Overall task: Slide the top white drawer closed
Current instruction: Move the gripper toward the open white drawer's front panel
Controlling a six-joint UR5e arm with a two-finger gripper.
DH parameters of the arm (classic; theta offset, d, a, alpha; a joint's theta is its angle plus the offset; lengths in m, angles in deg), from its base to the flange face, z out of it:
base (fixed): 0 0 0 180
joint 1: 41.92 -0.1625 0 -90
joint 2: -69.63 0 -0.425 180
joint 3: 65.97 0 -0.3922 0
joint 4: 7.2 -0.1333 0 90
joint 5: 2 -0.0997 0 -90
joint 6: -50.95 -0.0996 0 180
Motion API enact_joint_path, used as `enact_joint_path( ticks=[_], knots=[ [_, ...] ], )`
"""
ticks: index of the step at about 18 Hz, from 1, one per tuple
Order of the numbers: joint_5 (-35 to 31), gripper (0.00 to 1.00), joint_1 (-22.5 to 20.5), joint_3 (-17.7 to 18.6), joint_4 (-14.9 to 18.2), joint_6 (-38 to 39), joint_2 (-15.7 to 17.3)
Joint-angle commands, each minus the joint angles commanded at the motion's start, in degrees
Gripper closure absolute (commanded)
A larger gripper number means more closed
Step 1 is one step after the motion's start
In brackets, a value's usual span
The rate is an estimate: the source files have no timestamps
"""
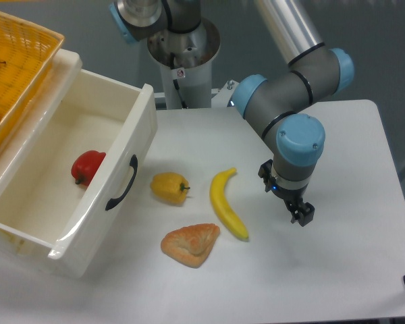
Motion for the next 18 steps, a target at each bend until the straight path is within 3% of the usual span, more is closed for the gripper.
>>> enact_joint_path(
  ticks=[5, 7, 16, 18],
  knots=[
    [4.0, 0.00, 0.0, 0.5, -0.2, 0.3, -0.3],
    [4.6, 0.00, 0.0, 1.4, -1.7, 0.4, -0.4],
    [5.0, 0.00, 2.6, 4.8, -1.6, 7.6, -0.7],
    [8.2, 0.14, 3.5, 4.9, -1.3, 11.1, -0.3]
  ],
)
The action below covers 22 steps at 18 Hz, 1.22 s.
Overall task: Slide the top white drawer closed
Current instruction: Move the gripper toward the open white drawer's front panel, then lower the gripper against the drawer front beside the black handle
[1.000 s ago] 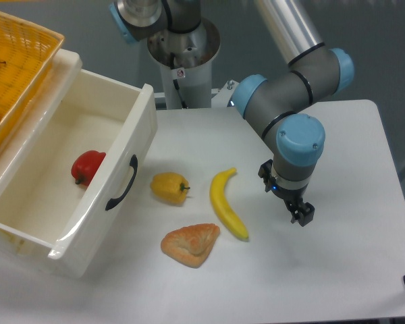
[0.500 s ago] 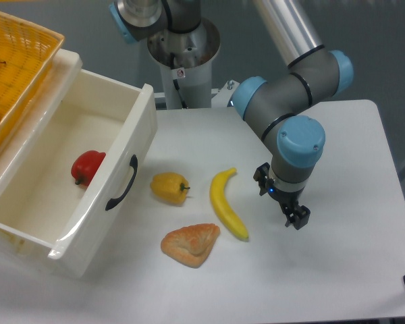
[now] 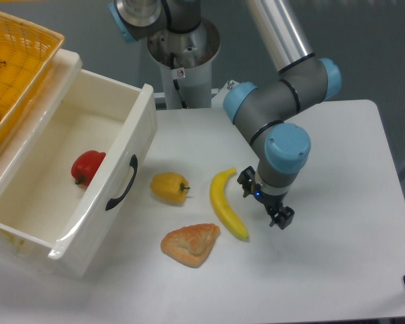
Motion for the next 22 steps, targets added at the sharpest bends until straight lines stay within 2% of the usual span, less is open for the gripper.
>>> enact_joint_path(
  ticks=[1, 4, 6, 7, 10, 16, 19, 22],
  knots=[
    [1.4, 0.23, 0.7, 0.0, 0.1, 3.2, 0.2],
    [4.5, 0.58, 1.8, 0.0, 0.2, 9.4, 0.3],
    [8.3, 0.75, 1.8, 0.1, 0.4, 10.5, 0.6],
    [9.6, 0.80, 1.8, 0.3, 0.4, 11.4, 1.2],
    [10.4, 0.84, 3.2, 1.8, 0.3, 14.5, 2.6],
    [10.4, 0.87, 6.9, 2.5, 0.6, 23.1, 3.3],
    [12.4, 0.88, 7.6, 3.2, 3.3, 24.6, 5.5],
    [14.3, 0.87, 7.7, 3.2, 8.1, 24.6, 8.4]
  ],
)
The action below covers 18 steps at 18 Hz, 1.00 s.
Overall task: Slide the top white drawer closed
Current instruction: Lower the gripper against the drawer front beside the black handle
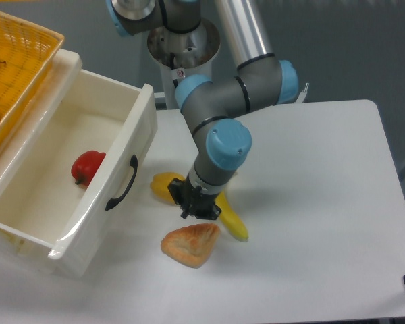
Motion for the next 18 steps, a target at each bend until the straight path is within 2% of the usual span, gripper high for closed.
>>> enact_joint_path(
  ticks=[3, 6, 13, 18],
  knots=[
    [1.0, 0.87, 0.4, 0.0, 4.2, 0.0, 1.2],
    [3.0, 0.86, 0.7, 0.0, 6.4, 0.0, 2.5],
    [6.6, 0.82, 0.9, -0.3, 8.1, 0.0, 3.0],
    [7.6, 0.84, 0.3, -0.9, 8.5, 0.1, 3.0]
  ],
)
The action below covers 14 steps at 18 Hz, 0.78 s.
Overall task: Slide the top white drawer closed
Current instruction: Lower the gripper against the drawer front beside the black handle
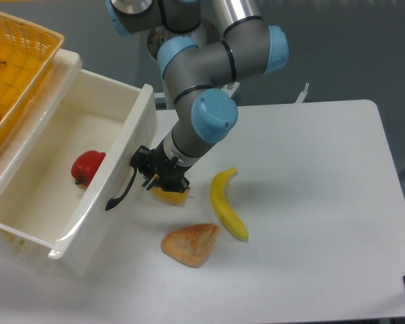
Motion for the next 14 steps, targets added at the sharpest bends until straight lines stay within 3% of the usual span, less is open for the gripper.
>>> enact_joint_path(
  ticks=[5, 14],
  knots=[
    [2.1, 0.84, -1.8, -0.2, 1.2, -0.1, 0.4],
    [5.0, 0.84, -1.1, -0.2, 3.3, 1.1, 2.3]
  ],
)
